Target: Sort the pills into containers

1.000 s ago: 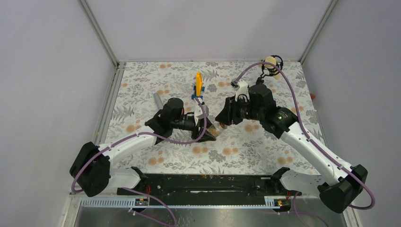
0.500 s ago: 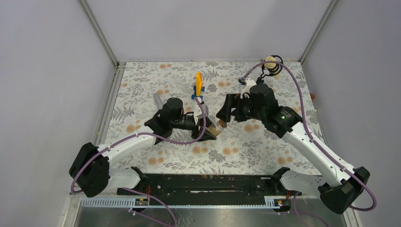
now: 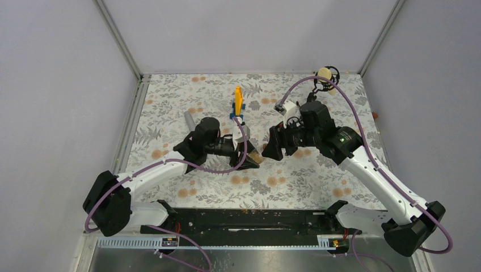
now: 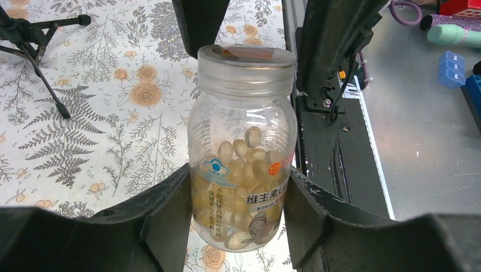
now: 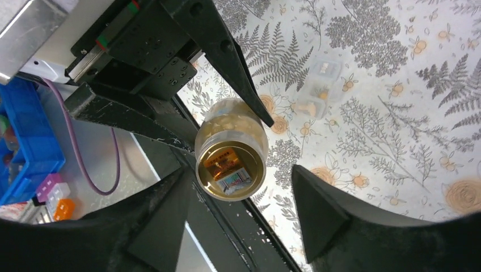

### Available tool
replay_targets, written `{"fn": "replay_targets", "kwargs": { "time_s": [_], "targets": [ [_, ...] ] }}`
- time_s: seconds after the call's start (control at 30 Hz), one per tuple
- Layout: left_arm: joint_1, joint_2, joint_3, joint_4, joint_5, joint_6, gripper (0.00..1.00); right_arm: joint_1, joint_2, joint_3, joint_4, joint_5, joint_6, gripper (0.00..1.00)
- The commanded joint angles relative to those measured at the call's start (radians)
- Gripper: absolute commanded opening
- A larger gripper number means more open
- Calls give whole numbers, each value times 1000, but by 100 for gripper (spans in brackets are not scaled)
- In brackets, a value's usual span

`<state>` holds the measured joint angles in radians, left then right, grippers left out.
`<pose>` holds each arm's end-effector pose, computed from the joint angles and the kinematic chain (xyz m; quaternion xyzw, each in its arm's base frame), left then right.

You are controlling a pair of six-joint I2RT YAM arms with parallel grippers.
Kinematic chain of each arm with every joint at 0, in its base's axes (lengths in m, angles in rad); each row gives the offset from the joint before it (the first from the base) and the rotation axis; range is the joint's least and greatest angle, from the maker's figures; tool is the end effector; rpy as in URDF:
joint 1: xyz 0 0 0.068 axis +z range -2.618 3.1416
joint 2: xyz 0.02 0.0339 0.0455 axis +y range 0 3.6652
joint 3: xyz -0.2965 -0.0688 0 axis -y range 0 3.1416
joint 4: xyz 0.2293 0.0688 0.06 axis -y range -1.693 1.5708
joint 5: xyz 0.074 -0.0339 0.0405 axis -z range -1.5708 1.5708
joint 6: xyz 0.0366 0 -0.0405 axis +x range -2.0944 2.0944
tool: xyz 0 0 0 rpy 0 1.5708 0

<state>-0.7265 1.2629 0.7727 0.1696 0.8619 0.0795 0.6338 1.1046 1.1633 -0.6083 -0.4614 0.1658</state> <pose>0.1711 -0.1892 0.3102 0.5138 0.5819 -0.4902 0.3964 0.1541 0.1334 0.3959 -0.3056 0.8003 0.3689 0.3606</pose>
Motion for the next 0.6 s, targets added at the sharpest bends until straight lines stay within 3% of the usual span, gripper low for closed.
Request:
{"fn": "replay_targets", "kwargs": {
  "time_s": [0.0, 0.13, 0.37, 0.43, 0.5, 0.57],
  "targets": [
    [-1, -21, 50, 31, 28, 19, 0, -3, 8, 52, -24, 17, -34, 61],
    [-1, -11, 49, 30, -20, 12, 0, 2, 71, 62, 54, 52, 140, 41],
    [-6, -28, 27, 45, -161, 24, 0, 25, 61, -50, 205, 333, 566, 38],
    [-5, -30, 21, 51, -184, 24, 0, 25, 46, -61, 215, 376, 616, 52],
    [-6, -29, 19, 51, -187, 22, 0, 25, 30, -62, 224, 367, 576, 77],
    [-7, -30, 20, 47, -184, 20, 0, 14, 13, -55, 202, 337, 489, 89]
  ]
}}
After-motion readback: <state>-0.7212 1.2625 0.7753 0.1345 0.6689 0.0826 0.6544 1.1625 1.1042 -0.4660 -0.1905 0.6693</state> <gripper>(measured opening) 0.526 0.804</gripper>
